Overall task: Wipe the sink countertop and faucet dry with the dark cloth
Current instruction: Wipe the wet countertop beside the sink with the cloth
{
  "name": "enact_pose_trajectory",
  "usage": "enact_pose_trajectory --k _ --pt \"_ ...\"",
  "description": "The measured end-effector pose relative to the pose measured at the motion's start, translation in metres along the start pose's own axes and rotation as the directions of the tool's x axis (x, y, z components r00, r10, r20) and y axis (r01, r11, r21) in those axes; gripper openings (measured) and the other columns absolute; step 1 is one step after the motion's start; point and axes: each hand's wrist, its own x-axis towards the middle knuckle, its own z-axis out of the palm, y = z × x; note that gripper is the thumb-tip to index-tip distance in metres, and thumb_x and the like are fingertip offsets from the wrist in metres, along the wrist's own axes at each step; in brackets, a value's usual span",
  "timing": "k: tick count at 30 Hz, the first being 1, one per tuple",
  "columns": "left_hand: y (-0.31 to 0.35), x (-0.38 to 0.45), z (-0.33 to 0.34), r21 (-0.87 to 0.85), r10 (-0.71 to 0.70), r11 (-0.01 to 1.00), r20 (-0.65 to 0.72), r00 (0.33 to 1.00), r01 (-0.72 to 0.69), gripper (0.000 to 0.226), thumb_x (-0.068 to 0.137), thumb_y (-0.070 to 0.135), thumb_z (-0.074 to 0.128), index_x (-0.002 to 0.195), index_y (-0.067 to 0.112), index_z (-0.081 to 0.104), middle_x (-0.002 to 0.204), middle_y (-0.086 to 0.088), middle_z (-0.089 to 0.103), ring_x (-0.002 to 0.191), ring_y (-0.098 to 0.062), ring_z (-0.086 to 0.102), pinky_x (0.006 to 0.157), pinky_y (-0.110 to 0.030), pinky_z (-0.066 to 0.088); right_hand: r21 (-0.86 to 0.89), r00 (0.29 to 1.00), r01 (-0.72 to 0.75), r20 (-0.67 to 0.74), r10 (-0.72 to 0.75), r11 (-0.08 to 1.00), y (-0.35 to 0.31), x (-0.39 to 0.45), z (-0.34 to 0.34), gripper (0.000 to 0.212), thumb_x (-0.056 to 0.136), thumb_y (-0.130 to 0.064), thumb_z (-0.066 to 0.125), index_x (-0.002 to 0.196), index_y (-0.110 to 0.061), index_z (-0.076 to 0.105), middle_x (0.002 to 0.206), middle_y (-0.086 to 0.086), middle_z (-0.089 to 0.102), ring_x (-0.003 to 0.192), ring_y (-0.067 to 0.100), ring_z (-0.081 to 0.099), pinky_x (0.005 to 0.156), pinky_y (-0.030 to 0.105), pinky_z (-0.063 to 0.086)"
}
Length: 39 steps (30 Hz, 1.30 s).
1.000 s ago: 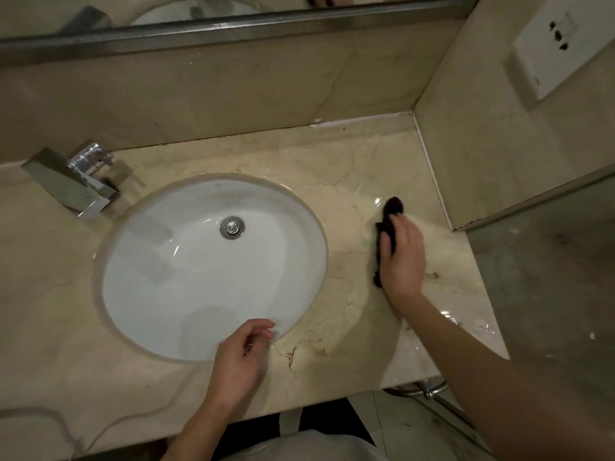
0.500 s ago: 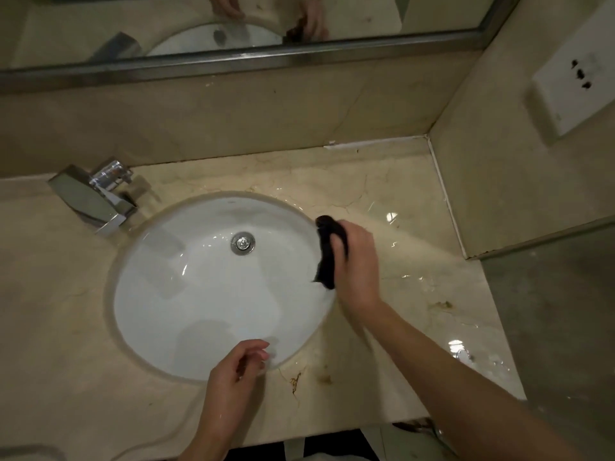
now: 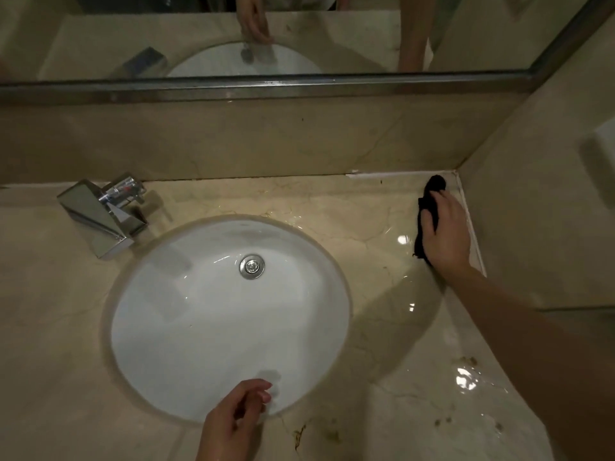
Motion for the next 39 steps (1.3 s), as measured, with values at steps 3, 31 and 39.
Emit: enact_pose_trajectory --k 3,31,39 --pt "0.002 0.004 -0.002 0.001 0.004 1.0 0.004 1.0 -0.004 0.049 0.097 -0.004 0.055 0.081 0.04 0.072 0.076 0.007 0.074 0.071 -0.009 0.069 0.07 -0.015 0.049 0.027 0.991 0.121 0.056 -0.122 0.992 -0.04 -0.024 0.02 0.038 0.101 -0.022 0.051 0.137 -0.011 0.055 0.144 0.01 0.052 0.132 0.027 0.045 0.111 0.034 0.032" --pt "-0.015 0.01 -0.034 -0.131 -0.042 0.991 -0.11 0.993 0.027 0.05 0.096 -0.007 0.053 0.08 0.036 0.074 0.077 0.0 0.074 0.066 -0.009 0.068 0.067 -0.014 0.051 0.036 0.995 -0.025 -0.095 0.028 0.999 -0.11 0.016 0.088 0.04 0.099 -0.017 0.045 0.136 -0.004 0.054 0.14 0.017 0.053 0.128 0.036 0.047 0.11 0.043 0.035" --pt "-0.016 0.011 -0.058 -0.188 -0.089 0.98 -0.104 0.991 0.068 0.032 0.092 0.013 0.054 0.078 0.03 0.077 0.075 0.001 0.076 0.065 -0.01 0.07 0.067 -0.013 0.051 0.149 0.976 0.206 0.035 -0.213 0.967 -0.27 -0.023 0.179 0.033 0.096 -0.013 0.051 0.126 -0.005 0.063 0.129 0.016 0.06 0.116 0.037 0.054 0.098 0.04 0.042"
